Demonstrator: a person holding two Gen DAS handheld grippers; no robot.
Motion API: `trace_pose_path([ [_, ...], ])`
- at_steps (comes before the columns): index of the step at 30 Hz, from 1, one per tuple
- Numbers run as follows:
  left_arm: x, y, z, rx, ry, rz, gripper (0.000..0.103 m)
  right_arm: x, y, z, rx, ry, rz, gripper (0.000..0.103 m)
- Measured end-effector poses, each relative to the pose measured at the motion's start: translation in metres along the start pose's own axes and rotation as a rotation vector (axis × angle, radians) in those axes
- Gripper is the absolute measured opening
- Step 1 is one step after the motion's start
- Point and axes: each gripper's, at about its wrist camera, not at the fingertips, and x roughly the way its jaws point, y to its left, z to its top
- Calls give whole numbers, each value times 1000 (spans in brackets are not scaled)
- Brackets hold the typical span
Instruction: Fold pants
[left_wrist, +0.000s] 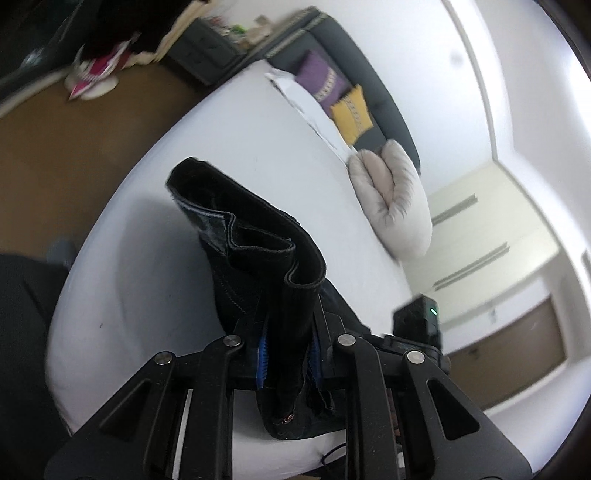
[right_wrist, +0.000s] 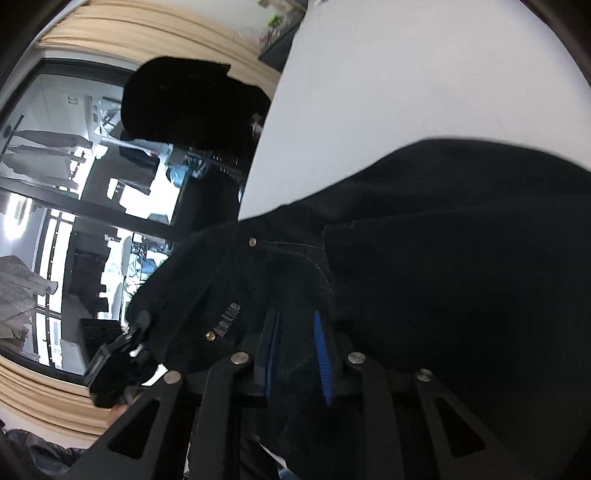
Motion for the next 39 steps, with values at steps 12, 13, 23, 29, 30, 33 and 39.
trace_pose_path([
  [12, 70, -118, -20, 342, 95, -11, 16, 22, -34, -15, 50, -12, 22, 0],
  [13, 78, -132, -29, 385, 113, -11, 16, 13, -32, -15, 52, -22, 33, 3],
  [23, 132, -198, -115, 666, 252, 9, 16, -103, -6, -6, -15, -208, 243, 93],
  [29, 152, -221, -143, 757, 277, 13, 16, -70, 6, -9, -58, -106, 123, 96],
  [30, 158, -224, -148, 766, 281, 16, 16, -68, 3, -7, -51, -103, 126, 89],
  [33, 162, -227, -160, 792, 293, 27, 16, -57, 6, -6, -67, -82, 84, 44],
  [39, 207, -251, -163, 815, 343, -3, 15, -80, -12, -10, -58, -140, 22, 17],
])
